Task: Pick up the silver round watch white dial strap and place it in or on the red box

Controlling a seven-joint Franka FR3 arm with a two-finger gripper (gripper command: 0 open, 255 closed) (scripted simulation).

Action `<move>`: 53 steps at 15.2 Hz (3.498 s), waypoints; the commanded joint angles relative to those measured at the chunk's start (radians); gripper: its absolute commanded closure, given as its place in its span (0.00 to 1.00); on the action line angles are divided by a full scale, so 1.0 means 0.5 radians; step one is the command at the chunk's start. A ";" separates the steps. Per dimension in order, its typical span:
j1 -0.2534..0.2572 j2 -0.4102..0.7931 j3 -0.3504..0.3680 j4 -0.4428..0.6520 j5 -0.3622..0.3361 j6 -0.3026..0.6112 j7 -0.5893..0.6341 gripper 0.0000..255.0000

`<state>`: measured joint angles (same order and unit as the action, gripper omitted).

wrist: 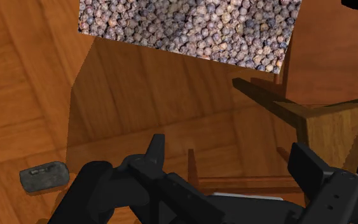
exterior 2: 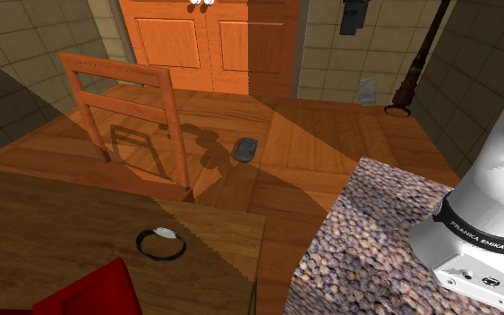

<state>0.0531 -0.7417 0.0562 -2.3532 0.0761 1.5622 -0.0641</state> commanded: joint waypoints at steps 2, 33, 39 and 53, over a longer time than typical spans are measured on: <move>0.050 0.089 0.112 -0.035 0.047 0.149 0.069 0.00; 0.392 1.816 1.049 0.645 -0.607 1.141 1.137 0.00; 0.399 1.882 1.031 0.591 -0.665 1.246 1.175 0.00; 0.399 1.882 1.031 0.591 -0.665 1.246 1.175 1.00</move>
<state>0.2527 0.1993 0.5721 -2.0574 -0.2562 2.1856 0.5235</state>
